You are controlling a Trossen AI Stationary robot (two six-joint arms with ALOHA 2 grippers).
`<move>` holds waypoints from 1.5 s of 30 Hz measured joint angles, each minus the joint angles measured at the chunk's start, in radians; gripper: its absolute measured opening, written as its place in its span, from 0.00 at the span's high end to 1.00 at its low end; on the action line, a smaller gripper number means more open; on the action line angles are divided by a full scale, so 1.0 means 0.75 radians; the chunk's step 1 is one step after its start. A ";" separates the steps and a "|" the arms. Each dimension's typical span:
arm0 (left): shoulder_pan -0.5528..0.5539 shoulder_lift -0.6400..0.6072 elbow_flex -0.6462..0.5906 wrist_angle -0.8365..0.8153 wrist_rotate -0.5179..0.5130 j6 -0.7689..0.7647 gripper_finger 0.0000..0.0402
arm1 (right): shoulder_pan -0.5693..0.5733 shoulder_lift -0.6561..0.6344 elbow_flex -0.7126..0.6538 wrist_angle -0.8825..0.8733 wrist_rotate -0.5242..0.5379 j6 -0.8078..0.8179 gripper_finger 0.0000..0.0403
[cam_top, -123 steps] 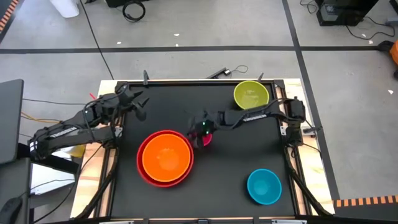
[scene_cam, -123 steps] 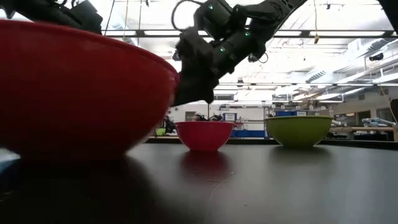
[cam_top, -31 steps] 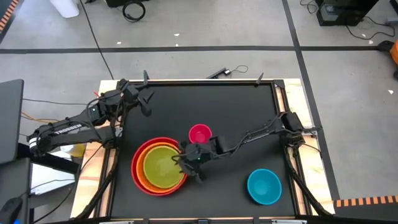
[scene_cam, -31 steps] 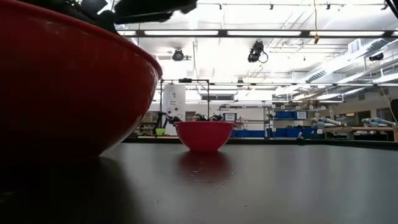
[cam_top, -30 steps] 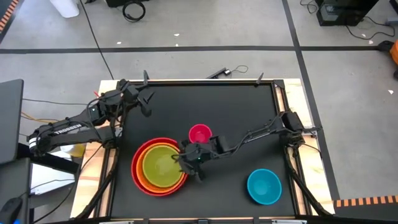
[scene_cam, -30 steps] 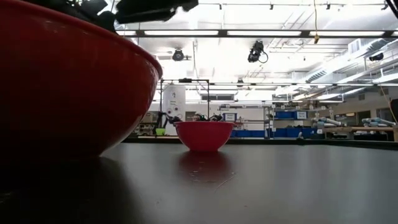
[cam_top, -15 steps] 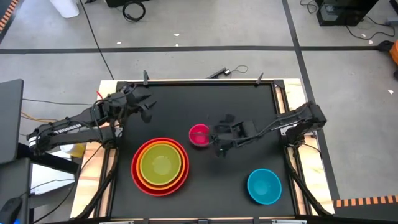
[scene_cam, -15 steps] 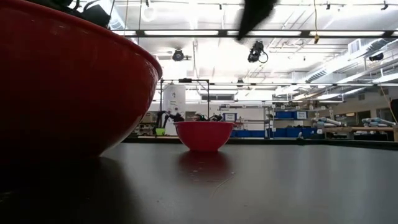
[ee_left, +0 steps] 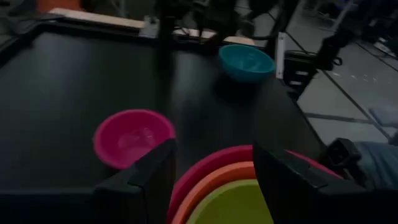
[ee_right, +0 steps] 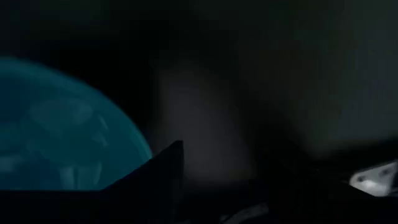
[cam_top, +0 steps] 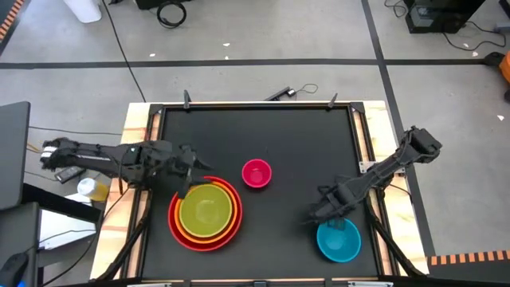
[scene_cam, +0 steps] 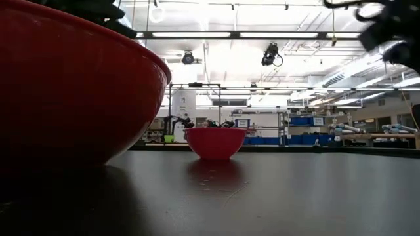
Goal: Nest bowls inside each other
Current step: Stack the blue bowl on top of the green bowl
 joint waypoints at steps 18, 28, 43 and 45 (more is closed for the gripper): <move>-0.082 0.226 0.000 0.258 -0.076 0.041 0.46 | 0.145 -0.236 -0.258 0.270 -0.107 0.246 0.57; -0.082 0.226 0.000 0.234 -0.082 0.075 0.46 | 0.200 -0.287 -0.259 0.378 -0.139 0.411 0.61; -0.085 0.226 0.000 0.177 -0.121 0.063 0.46 | 0.229 -0.134 -0.334 0.790 0.011 0.292 0.93; -0.085 0.226 0.000 0.176 -0.136 0.088 0.46 | 0.192 -0.139 -0.311 0.889 0.080 0.211 0.95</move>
